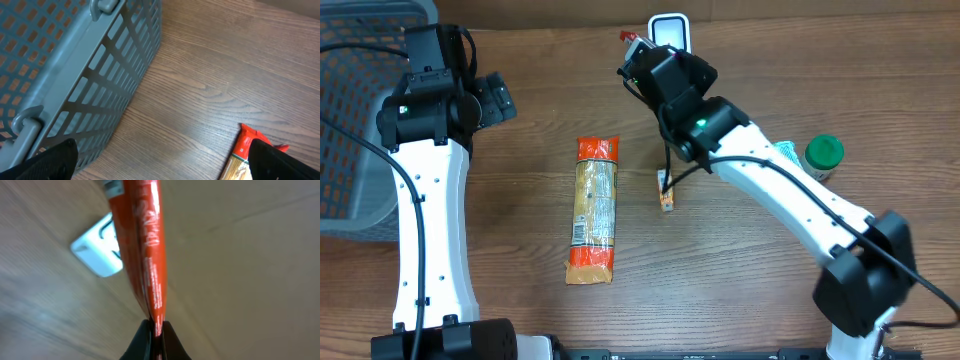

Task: Scan the item barcode
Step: 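Carry the spaghetti pack up to the white scanner and hold it there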

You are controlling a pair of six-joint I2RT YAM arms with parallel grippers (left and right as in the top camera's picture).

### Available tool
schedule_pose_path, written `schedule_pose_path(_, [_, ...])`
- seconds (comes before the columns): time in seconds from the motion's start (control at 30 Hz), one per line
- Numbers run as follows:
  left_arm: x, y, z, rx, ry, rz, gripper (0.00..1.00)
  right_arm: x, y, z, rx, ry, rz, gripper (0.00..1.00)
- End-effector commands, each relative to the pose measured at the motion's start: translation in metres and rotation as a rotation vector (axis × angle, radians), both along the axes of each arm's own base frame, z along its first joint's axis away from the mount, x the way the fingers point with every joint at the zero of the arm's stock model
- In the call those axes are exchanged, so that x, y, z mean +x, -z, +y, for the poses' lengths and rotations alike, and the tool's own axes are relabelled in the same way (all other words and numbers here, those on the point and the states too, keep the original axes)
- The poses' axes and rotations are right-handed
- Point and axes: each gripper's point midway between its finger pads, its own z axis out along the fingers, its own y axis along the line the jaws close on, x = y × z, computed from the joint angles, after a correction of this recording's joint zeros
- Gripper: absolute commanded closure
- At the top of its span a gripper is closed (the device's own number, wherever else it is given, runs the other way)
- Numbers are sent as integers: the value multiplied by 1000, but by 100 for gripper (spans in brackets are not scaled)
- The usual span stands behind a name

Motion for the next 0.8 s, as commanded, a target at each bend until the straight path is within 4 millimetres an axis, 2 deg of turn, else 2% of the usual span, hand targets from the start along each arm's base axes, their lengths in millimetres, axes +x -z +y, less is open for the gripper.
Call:
schedule_pose_path(0.0, [-1,-13,2,20,-1,-28,0,27,9,-27,-126,120,-67,97])
schedule_pose_path(0.17, [-1,-13,2,20,-1,-28,0,56,42,-44,-124,186,-80,97])
schedule_pose_path(0.3, [-1,-13,2,20,-1,-28,0,75,53,-54,-128,224,-121,97])
schedule_pose_path(0.77, [-1,-13,2,19,-1,-28,0,109,87,-34,-193,159,-235,97])
